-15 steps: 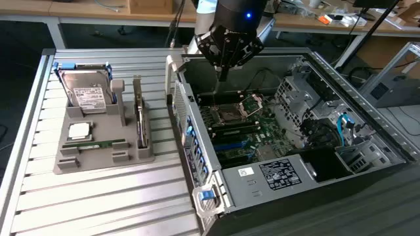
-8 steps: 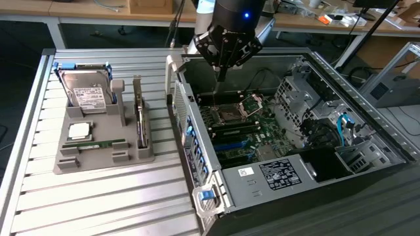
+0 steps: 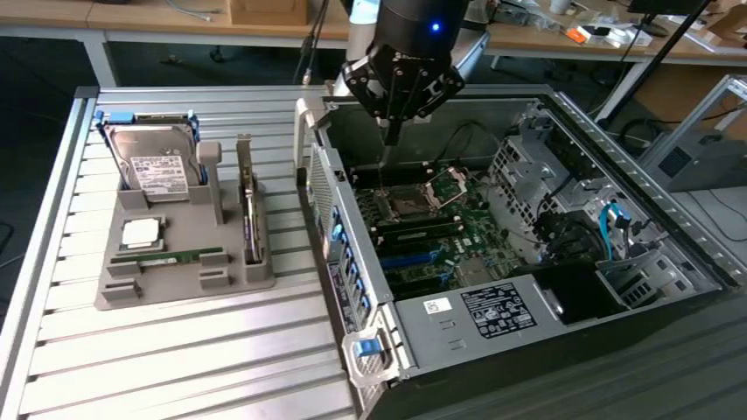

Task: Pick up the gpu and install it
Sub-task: 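Reach for the gpu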

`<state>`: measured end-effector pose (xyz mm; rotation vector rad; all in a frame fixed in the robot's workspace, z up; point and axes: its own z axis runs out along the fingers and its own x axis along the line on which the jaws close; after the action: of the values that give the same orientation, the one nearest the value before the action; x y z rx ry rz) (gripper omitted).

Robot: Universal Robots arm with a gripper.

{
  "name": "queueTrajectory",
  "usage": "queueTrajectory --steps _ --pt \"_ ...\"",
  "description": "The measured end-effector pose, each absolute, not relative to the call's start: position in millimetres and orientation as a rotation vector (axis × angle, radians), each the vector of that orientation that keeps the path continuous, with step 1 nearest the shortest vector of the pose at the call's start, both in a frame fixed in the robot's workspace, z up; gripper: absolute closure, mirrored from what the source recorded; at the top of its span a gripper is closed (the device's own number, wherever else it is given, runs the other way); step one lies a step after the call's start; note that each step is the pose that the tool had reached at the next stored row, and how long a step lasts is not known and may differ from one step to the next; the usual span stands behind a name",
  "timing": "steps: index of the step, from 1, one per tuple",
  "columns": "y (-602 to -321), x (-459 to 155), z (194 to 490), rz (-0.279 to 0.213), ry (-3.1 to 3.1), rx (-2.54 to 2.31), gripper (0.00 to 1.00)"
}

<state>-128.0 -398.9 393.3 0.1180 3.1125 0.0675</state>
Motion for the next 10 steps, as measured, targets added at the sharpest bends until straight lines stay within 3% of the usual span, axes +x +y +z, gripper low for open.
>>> queueTrajectory --steps 10 --pt "-398.9 -133.5 393.3 0.068 3.112 0.118 0.89"
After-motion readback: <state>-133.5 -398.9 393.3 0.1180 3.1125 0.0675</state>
